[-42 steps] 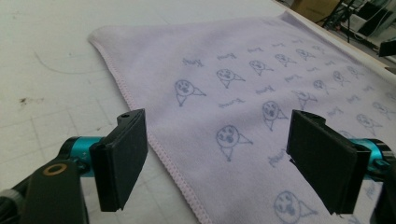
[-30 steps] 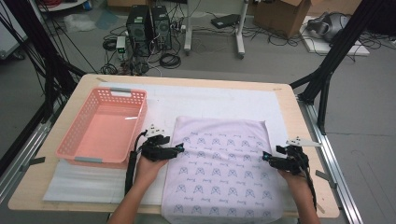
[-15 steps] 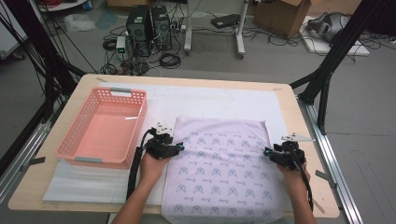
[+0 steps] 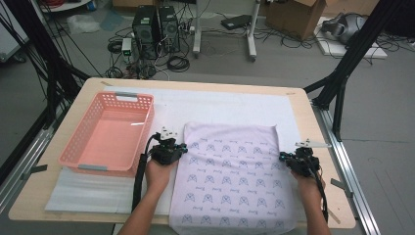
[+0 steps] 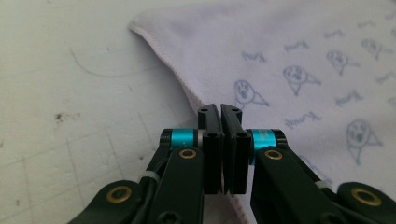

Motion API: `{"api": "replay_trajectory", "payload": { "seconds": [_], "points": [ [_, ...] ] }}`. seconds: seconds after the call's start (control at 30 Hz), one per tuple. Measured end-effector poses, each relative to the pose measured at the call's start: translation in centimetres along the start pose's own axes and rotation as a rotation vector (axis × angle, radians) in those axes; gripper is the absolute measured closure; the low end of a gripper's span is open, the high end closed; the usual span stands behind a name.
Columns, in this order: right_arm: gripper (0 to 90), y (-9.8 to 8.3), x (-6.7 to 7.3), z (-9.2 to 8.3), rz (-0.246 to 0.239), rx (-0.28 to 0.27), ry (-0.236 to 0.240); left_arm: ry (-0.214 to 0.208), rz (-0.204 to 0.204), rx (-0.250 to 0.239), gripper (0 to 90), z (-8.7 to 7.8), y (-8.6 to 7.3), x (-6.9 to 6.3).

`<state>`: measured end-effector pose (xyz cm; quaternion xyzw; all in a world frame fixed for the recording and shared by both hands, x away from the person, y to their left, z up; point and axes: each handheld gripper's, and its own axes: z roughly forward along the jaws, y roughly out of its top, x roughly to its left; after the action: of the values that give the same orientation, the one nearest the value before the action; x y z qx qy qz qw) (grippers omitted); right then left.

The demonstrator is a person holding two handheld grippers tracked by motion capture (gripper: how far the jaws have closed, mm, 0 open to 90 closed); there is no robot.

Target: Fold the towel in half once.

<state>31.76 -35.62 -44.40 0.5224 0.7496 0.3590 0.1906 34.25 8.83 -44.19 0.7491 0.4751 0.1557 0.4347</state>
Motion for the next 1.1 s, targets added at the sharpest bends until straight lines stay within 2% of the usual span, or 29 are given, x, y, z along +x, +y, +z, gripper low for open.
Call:
{"api": "replay_trajectory", "payload": {
  "seconds": [0.1,0.13,0.27,0.33,0.4,0.5,0.6,0.8,1.0,1.1],
  "points": [
    [88.5,0.2,-0.5,0.1,0.018,-0.019,-0.012,0.011,-0.024,-0.031,87.2,-0.2,0.7,0.1],
    [88.5,0.3,-0.6,0.1,0.024,-0.027,-0.02,0.015,-0.031,-0.027,87.2,-0.2,1.0,0.2],
    [88.5,1.3,-0.8,-0.2,0.055,-0.092,-0.026,0.03,-0.05,-0.056,87.2,-0.4,2.0,0.4],
    [88.4,1.8,-0.9,-0.6,0.058,-0.125,-0.009,0.013,-0.069,-0.076,87.2,-0.8,2.1,0.7],
    [88.4,1.9,-0.9,-1.1,0.064,-0.15,0.014,-0.001,-0.049,-0.074,87.1,-1.2,2.0,0.6],
    [88.3,1.5,-0.8,-1.9,0.055,-0.158,0.045,-0.03,-0.04,-0.092,87.0,-2.1,2.0,0.5],
    [88.3,1.0,-0.6,-2.8,0.04,-0.164,0.067,-0.042,-0.002,-0.095,87.0,-3.1,1.9,-0.1],
    [88.2,0.1,-0.1,-4.7,0.028,-0.185,0.11,-0.078,-0.014,-0.104,86.9,-4.8,0.9,-0.4],
    [88.0,-1.2,1.1,-6.5,-0.008,-0.192,0.136,-0.112,0.006,-0.124,86.9,-6.8,-0.8,-1.1],
    [88.0,-2.3,1.8,-7.5,-0.011,-0.196,0.15,-0.132,0.019,-0.128,86.7,-7.7,-2.0,-1.6]
  ]
}}
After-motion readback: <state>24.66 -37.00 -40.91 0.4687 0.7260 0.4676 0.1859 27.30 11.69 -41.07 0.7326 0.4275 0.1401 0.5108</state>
